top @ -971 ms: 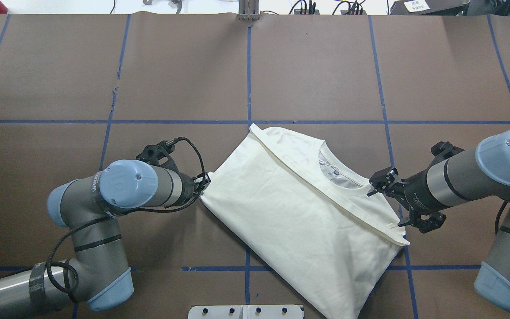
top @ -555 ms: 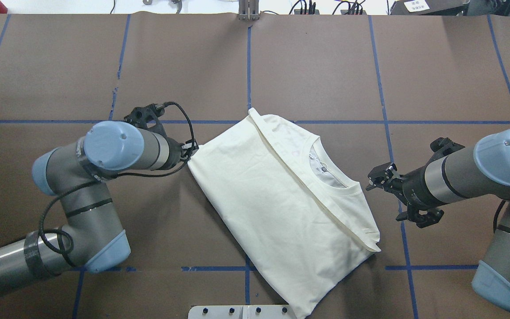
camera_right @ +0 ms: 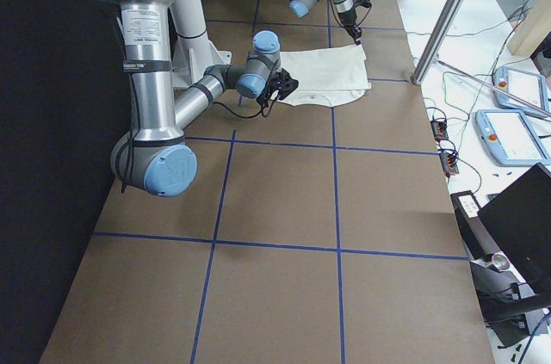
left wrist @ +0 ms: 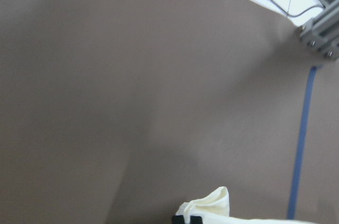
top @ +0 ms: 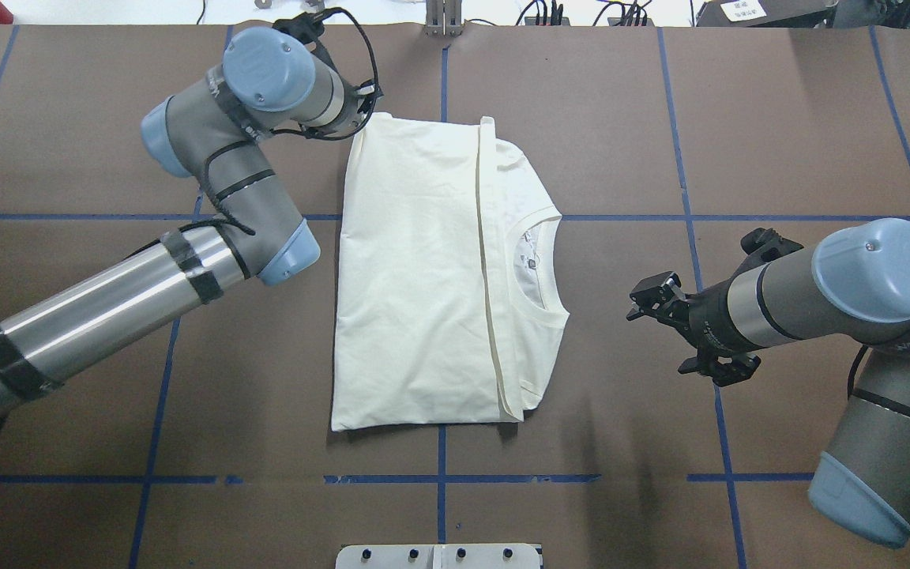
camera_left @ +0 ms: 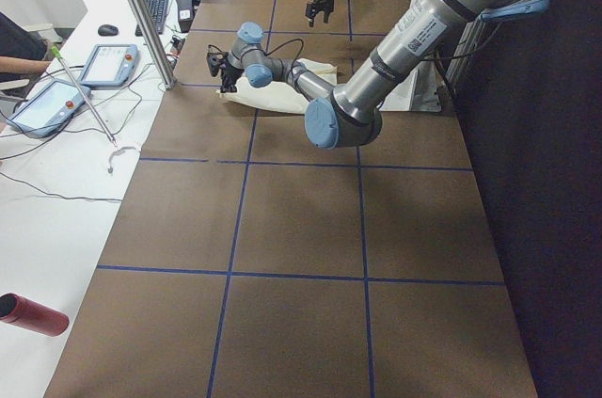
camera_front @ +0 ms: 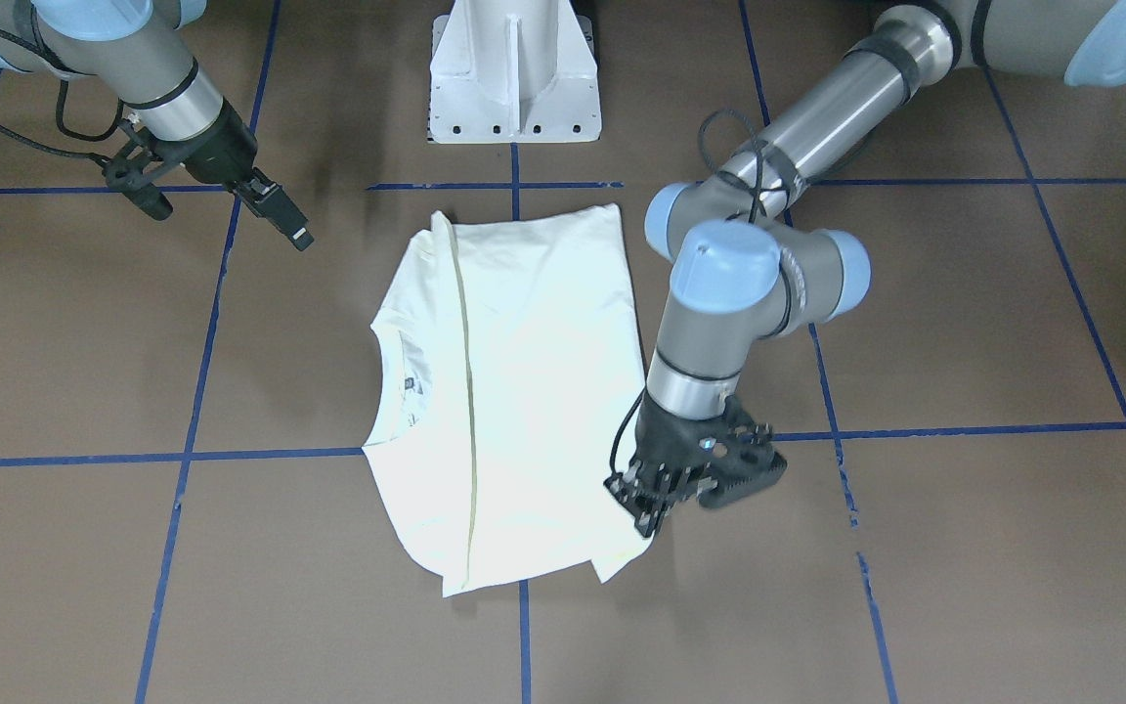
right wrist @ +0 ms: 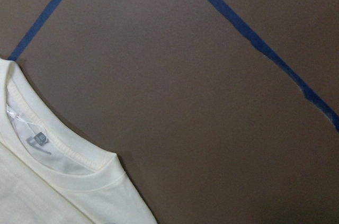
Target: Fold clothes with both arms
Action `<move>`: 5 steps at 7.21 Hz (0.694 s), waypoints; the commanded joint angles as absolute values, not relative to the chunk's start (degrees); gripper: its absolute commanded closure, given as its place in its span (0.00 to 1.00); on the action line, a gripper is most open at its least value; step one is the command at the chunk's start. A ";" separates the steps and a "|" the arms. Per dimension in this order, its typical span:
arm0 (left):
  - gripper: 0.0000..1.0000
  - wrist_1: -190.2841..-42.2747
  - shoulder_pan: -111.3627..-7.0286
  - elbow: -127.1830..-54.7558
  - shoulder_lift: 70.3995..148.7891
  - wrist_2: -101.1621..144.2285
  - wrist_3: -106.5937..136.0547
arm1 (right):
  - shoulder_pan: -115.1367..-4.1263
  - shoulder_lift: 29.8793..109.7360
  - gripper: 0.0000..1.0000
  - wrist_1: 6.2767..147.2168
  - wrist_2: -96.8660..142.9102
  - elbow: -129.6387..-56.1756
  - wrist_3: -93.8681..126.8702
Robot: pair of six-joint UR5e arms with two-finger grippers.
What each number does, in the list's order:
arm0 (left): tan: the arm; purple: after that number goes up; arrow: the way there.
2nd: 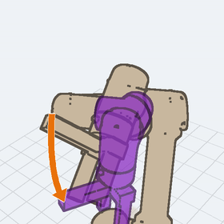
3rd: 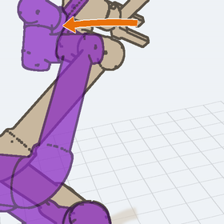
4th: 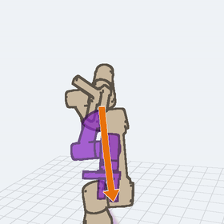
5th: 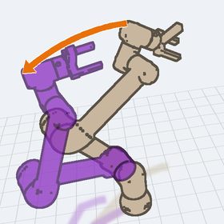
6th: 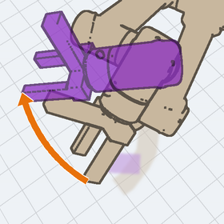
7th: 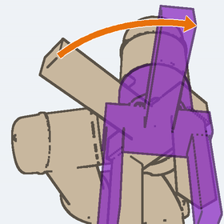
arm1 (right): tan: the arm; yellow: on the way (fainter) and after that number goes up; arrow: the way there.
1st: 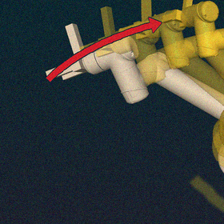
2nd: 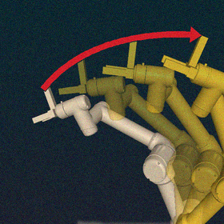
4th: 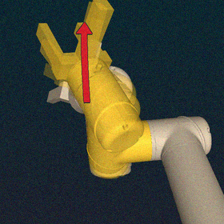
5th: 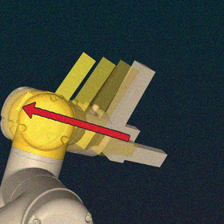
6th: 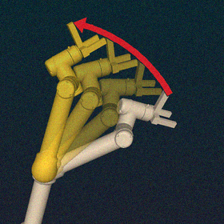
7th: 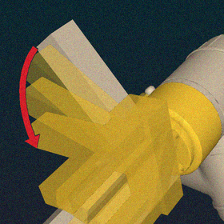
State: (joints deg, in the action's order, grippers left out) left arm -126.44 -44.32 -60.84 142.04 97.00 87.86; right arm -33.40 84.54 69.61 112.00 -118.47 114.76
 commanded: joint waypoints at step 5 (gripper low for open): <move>0.50 -128.50 -45.35 -90.08 121.12 107.75 85.69 | -29.72 61.03 0.00 83.46 107.93 -104.52 90.51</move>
